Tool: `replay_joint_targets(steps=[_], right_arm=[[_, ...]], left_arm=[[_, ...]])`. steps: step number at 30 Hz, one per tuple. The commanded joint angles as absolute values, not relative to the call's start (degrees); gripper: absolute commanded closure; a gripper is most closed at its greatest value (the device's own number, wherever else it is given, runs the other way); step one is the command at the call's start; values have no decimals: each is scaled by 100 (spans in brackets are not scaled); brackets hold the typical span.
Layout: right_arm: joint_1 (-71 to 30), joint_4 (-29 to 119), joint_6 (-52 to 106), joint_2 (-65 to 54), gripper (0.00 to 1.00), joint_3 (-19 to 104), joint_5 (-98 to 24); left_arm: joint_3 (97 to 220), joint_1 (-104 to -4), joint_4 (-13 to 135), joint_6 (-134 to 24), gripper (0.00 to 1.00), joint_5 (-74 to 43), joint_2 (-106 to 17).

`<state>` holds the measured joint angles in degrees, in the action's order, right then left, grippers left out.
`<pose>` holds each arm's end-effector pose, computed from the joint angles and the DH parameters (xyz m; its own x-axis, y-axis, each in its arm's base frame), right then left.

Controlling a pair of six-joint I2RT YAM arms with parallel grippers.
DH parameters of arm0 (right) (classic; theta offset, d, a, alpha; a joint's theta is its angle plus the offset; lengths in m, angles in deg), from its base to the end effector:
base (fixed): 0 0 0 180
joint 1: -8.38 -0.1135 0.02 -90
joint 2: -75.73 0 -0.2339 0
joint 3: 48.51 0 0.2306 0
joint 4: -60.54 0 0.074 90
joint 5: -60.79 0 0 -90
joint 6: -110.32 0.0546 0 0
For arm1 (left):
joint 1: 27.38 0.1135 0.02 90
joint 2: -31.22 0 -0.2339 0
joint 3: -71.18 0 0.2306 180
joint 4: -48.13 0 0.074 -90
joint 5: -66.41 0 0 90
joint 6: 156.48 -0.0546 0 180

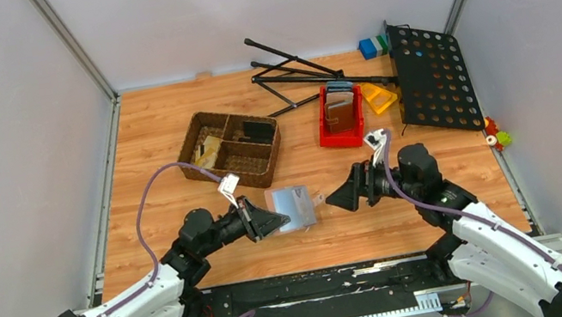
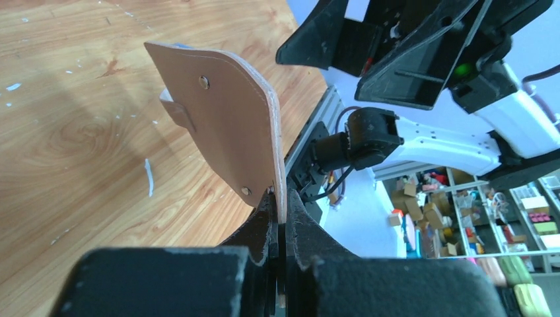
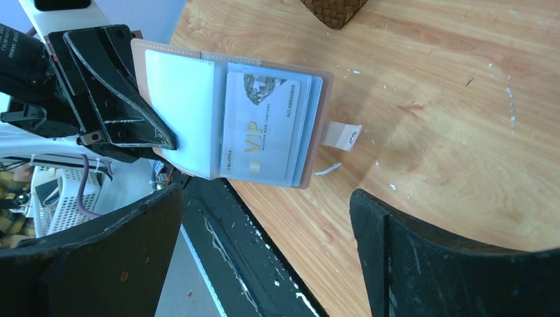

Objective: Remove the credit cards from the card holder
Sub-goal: Remove the credit card from the card holder.

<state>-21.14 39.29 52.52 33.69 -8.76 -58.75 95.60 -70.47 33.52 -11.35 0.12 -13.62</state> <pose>0.1504 0.1161 0.2124 -0.7321 0.1182 -0.6708 -0.5104 0.5570 0.6552 0.1264 -0.1483 0.1854 -0.7951 -0.2848 -0.5354 0.4640 0.2828 -0.8395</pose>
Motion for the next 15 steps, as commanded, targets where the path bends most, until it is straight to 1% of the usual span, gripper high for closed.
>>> replay_joint_targets(steps=[1,9,15], right_arm=[[-2136,4405,5695,3545,3,-1046,-6046],[-2137,4807,6154,3615,3,-1356,-6163],[-2138,5141,6570,3627,3,-1648,-6169]], left_arm=[[9591,-7062,2265,-765,100,27,-1434],[9481,-7020,1699,-222,100,-37,-1583],[9402,-6942,927,172,100,20,-1920]])
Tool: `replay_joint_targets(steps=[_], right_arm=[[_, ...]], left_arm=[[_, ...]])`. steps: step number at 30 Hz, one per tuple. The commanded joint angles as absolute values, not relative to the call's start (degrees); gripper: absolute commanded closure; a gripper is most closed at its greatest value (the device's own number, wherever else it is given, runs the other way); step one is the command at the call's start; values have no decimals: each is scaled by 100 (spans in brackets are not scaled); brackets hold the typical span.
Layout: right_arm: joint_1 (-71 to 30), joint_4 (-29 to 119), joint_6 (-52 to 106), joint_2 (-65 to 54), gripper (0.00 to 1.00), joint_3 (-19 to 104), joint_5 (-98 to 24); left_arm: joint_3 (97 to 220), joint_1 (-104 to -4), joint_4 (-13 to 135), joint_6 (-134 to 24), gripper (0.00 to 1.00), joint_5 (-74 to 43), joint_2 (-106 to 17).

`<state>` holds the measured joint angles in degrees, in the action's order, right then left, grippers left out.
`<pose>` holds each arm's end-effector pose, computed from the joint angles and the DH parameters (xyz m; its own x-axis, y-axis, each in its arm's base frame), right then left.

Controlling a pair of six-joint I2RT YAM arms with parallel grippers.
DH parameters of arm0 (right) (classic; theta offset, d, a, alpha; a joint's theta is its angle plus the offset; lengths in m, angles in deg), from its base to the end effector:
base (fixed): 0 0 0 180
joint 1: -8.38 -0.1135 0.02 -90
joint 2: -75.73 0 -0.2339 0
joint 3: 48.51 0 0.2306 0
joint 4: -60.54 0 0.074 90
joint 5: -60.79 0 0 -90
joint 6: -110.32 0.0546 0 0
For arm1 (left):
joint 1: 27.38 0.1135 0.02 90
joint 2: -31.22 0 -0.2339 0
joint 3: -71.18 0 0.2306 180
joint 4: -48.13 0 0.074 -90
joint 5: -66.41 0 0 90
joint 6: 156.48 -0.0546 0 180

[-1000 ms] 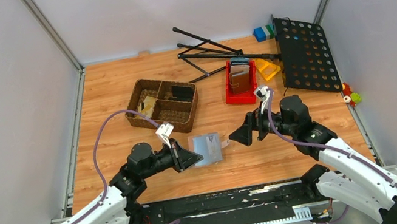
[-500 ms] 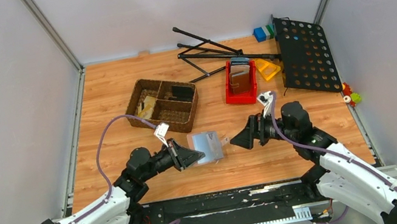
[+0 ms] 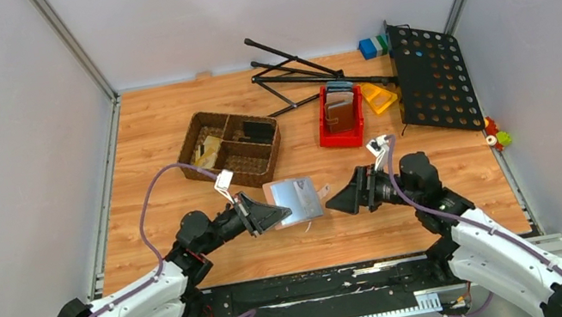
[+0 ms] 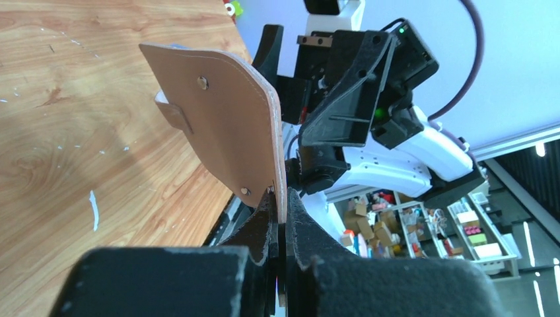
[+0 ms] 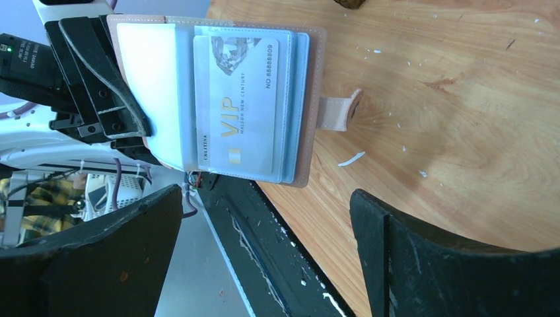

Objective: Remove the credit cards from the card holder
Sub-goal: Remove the credit card from the card holder.

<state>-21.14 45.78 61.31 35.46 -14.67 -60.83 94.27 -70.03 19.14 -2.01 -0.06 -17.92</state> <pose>0.1452 0.1151 0.1953 -0.7917 0.1936 -0.5795 -0.4315 0.4943 0.7546 0.1309 -0.1502 0.1955 -0.8089 -0.3797 -0.4489 0.4281 0.1429 -0.8923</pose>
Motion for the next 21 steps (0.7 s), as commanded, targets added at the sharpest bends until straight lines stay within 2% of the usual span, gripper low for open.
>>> replay_joint_targets(steps=[1,21], right_arm=[[-2127,5203,6651,3627,3,-1713,-6191],[-2126,7689,8960,3192,2,-2376,-6160]], left_arm=[[9408,-6939,796,238,100,42,-1988],[9470,-6877,-2566,1552,100,645,-3478]])
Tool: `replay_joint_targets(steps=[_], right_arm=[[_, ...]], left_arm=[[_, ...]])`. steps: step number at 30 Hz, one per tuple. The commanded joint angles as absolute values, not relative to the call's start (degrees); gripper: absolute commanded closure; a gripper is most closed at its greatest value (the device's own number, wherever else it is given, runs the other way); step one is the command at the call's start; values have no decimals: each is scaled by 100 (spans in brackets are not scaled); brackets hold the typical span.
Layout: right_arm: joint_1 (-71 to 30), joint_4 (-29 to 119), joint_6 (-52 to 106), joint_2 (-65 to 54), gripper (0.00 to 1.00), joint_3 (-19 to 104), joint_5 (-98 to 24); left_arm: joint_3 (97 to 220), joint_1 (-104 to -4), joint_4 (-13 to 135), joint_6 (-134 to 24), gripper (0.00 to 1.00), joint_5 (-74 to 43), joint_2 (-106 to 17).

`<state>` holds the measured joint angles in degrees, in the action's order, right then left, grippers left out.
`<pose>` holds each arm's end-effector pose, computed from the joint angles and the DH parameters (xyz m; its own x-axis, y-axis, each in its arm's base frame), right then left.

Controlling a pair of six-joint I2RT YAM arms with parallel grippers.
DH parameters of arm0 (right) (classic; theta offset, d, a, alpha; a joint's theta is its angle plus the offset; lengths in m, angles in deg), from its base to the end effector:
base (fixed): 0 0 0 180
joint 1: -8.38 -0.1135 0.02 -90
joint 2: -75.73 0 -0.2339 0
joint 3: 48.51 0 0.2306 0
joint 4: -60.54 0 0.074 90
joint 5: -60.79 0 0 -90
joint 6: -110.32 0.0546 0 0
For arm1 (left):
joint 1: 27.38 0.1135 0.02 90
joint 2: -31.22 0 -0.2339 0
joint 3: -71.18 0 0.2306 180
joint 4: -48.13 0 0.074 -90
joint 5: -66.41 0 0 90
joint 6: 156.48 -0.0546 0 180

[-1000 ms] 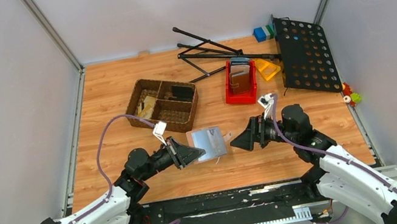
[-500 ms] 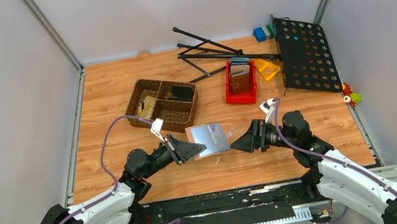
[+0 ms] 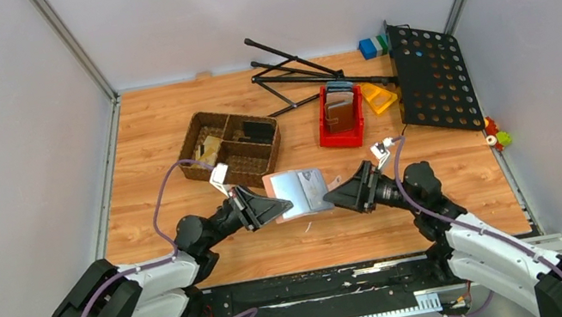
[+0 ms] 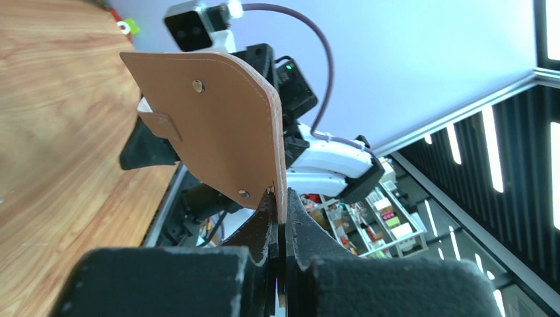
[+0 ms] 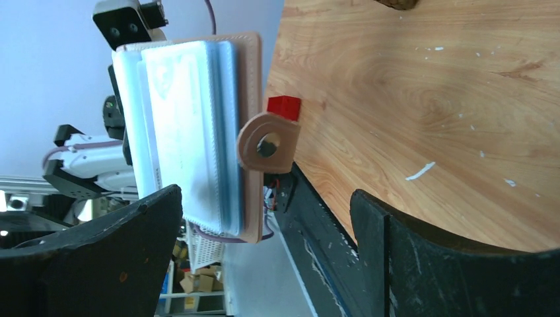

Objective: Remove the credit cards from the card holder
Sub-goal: Remove the credit card from the card holder.

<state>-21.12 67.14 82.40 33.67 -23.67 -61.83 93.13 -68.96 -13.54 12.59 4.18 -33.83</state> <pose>0.1461 0.1165 0.1798 -0.8490 0.3747 -0.3724 -0.2684 0.3013 0.9150 0.1370 -0.1555 0.2070 -0.8558 -0.4021 -0.3254 0.4079 -0.1376 -0.9026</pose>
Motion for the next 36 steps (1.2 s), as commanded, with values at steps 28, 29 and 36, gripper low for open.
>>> replay_joint_targets(steps=[28,29,36], right_arm=[[-2127,7869,9059,3686,64,-1929,-6409],[-2132,7870,9036,3646,66,-1902,-6443],[-2129,7465,8670,3597,88,-1694,-6525]], left_arm=[[9597,-6878,167,384,100,660,-2303],[9648,-6877,429,277,100,657,-2213],[9806,-6877,1321,-82,100,644,-1886]])
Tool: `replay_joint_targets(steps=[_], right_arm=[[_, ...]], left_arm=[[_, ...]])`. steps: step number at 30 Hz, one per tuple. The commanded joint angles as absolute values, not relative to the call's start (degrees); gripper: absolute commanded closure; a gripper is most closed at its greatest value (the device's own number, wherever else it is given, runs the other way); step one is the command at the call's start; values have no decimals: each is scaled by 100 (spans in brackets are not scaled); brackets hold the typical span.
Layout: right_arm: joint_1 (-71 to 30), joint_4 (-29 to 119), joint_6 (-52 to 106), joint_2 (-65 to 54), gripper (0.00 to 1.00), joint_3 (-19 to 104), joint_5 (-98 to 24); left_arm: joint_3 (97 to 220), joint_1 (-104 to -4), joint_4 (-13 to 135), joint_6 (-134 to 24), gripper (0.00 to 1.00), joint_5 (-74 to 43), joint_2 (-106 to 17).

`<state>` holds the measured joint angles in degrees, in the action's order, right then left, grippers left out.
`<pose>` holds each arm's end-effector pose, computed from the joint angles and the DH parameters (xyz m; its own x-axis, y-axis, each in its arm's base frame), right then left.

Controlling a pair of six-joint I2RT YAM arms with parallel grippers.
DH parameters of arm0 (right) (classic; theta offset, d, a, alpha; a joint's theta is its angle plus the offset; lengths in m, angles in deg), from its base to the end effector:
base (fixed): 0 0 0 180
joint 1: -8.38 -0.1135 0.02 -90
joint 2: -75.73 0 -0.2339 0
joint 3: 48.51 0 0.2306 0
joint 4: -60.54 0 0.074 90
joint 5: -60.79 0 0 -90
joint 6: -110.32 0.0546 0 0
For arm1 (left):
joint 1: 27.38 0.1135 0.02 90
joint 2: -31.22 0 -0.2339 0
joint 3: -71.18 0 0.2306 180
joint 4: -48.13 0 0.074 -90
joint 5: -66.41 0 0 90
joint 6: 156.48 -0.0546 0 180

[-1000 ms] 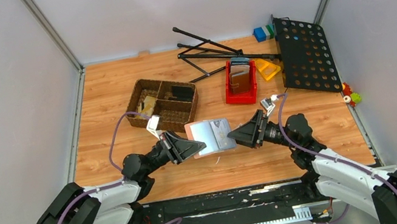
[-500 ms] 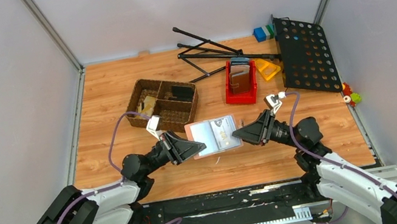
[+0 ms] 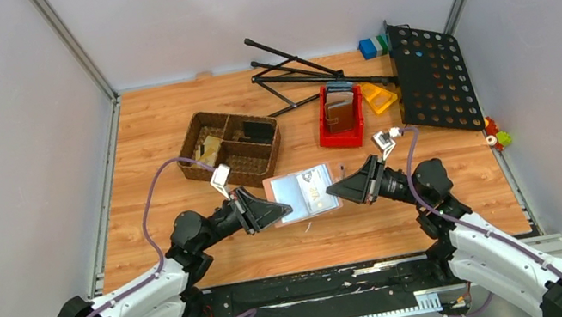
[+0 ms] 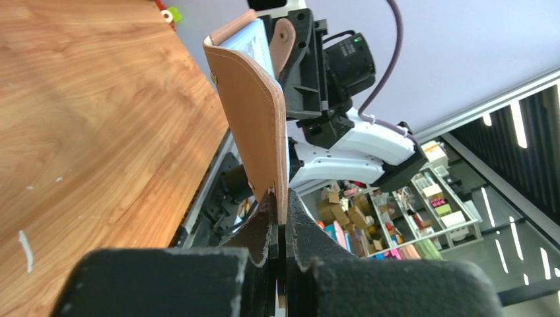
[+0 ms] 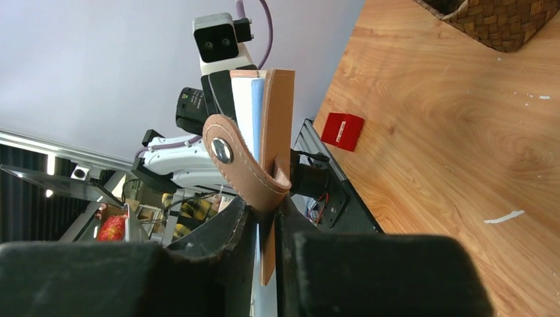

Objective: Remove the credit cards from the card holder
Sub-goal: Remove the credit card from the card holder.

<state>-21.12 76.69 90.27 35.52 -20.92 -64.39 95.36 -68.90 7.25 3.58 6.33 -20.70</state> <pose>0.1454 0.1184 0.2214 -0.8299 0.4127 -0.3755 -0.3599 0.1183 0.9254 0.1302 -0.1516 0.2179 -0.8239 -0.3587 -0.4387 0.4800 -0.0302 -0.8768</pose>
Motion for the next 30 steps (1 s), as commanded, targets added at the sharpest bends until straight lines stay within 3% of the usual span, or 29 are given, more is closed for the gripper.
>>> replay_joint_targets(steps=[1,3,9,14,16,18,22,26,28,30], right_arm=[[-2125,7318,8575,3619,93,-1638,-6524],[-2131,7060,8424,3656,100,-1559,-6518],[-2133,6994,8333,3641,100,-1545,-6597],[-2148,7085,8338,3560,100,-1524,-6723],[-2177,7132,8354,3541,100,-1511,-6742],[-2228,7156,8341,3521,100,-1492,-6736],[-2365,7147,8254,3433,100,-1458,-6720],[-2432,7023,8091,3366,100,-1424,-6747],[-2436,6931,7995,3363,88,-1424,-6775],[-2438,6915,7949,3376,69,-1461,-6801]], left_arm=[[9844,-6880,1459,-144,100,627,-1844],[9891,-6877,1733,-268,95,569,-1762],[9914,-6877,1922,-363,77,511,-1773],[9834,-6877,1543,-224,39,538,-1959],[9828,-6877,1481,-211,33,510,-2021],[9858,-6886,1483,-234,34,471,-2085],[9954,-6903,1493,-244,46,441,-2304],[9963,-6904,1347,-212,64,463,-2412],[9973,-6904,1358,-216,78,462,-2370],[9975,-6904,1465,-236,92,453,-2294]])
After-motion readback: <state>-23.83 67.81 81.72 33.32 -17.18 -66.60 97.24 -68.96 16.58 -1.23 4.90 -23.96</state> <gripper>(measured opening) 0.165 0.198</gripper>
